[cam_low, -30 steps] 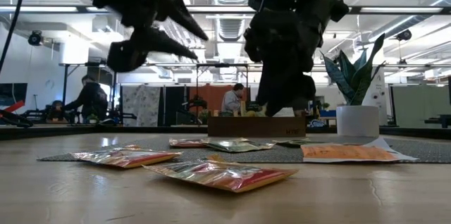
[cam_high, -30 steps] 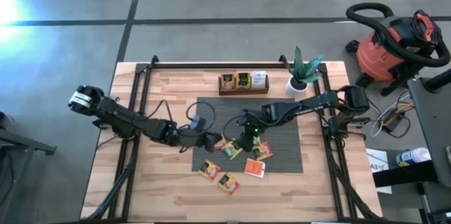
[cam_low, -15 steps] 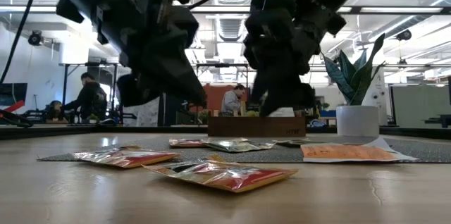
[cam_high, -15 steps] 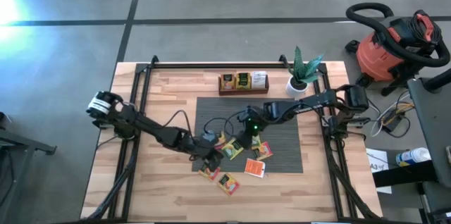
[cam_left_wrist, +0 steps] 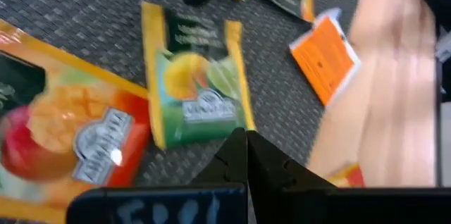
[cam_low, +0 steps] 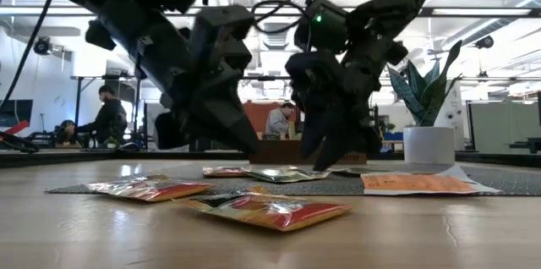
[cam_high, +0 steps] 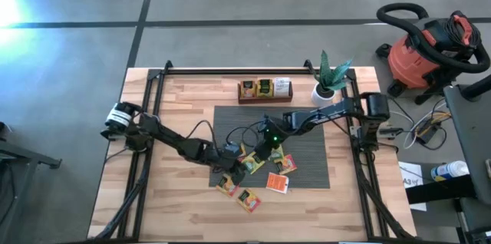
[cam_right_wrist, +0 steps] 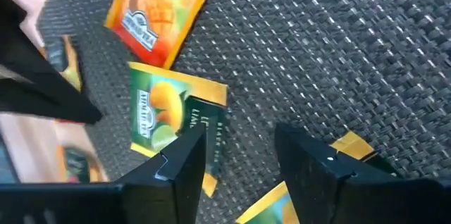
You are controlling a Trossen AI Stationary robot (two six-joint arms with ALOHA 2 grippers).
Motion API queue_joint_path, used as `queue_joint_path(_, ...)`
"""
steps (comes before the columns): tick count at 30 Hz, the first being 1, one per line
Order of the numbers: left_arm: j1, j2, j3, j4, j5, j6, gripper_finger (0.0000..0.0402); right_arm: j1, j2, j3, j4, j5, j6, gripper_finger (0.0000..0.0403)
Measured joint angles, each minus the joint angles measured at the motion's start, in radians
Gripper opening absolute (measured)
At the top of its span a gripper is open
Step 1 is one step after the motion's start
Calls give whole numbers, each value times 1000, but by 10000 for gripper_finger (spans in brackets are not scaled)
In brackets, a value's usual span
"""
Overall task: Pick & Place Tea
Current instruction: Put the yellow tea bag into the middle section of the wooden organizer
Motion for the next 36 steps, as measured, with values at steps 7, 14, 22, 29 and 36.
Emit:
queue_joint_path(7, 29, 51, 7, 13, -2, -35, 0, 3, 4, 9, 7, -24, -7, 173)
queue_joint_path(14, 31, 97, 10, 84, 6, -61, 0, 17, 4, 14, 13, -72, -24, 173)
queue_joint_path(22, 45, 110, 10, 118, -26, -67, 0, 33, 4, 12, 15, -74, -35, 169)
queue_joint_path(29, 52, 111, 10, 117, -40, -67, 0, 35, 4, 12, -26, -63, -45, 169)
queue_joint_path(36, 51, 111, 10, 110, -35, -67, 0, 33, 2, 12, -46, -41, -55, 169)
